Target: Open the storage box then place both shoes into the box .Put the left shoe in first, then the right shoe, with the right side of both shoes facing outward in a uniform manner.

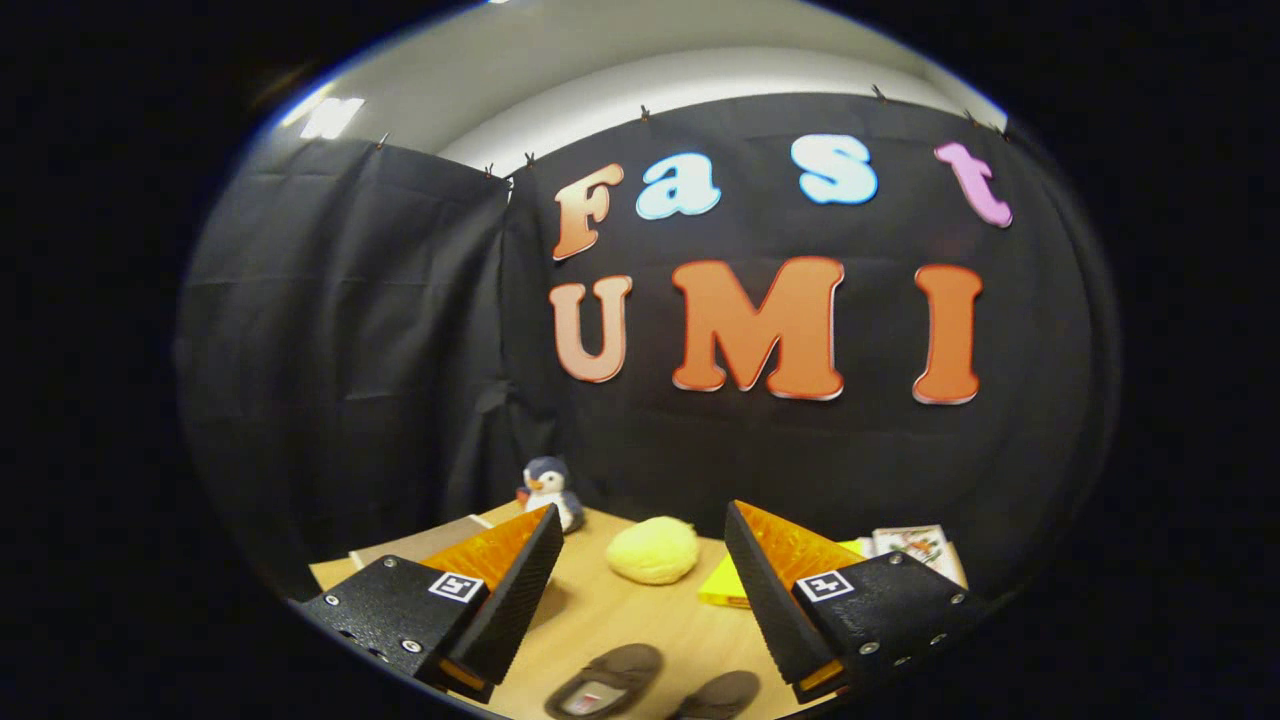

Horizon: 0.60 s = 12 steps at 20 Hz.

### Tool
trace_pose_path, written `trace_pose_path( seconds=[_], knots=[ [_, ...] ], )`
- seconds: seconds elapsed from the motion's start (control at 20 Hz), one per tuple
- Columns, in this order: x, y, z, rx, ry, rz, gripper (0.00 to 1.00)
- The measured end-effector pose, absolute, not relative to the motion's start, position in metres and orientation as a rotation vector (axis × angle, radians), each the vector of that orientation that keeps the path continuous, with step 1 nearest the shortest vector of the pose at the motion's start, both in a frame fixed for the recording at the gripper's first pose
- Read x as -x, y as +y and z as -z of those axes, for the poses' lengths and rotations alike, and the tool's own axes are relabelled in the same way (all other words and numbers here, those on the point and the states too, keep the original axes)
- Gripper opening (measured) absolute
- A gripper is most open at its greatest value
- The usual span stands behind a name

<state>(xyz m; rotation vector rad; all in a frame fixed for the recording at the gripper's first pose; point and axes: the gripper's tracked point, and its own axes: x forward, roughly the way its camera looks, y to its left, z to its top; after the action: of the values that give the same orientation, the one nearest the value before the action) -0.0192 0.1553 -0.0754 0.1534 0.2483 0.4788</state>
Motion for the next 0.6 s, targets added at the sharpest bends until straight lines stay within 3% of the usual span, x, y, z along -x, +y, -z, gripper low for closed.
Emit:
trace_pose_path(
  seconds=[0.3,0.6],
  knots=[
    [0.058,0.25,0.148,-0.5,0.553,-0.813,0.98],
    [0.088,0.311,0.226,-0.722,0.848,-0.937,0.97]
  ],
)
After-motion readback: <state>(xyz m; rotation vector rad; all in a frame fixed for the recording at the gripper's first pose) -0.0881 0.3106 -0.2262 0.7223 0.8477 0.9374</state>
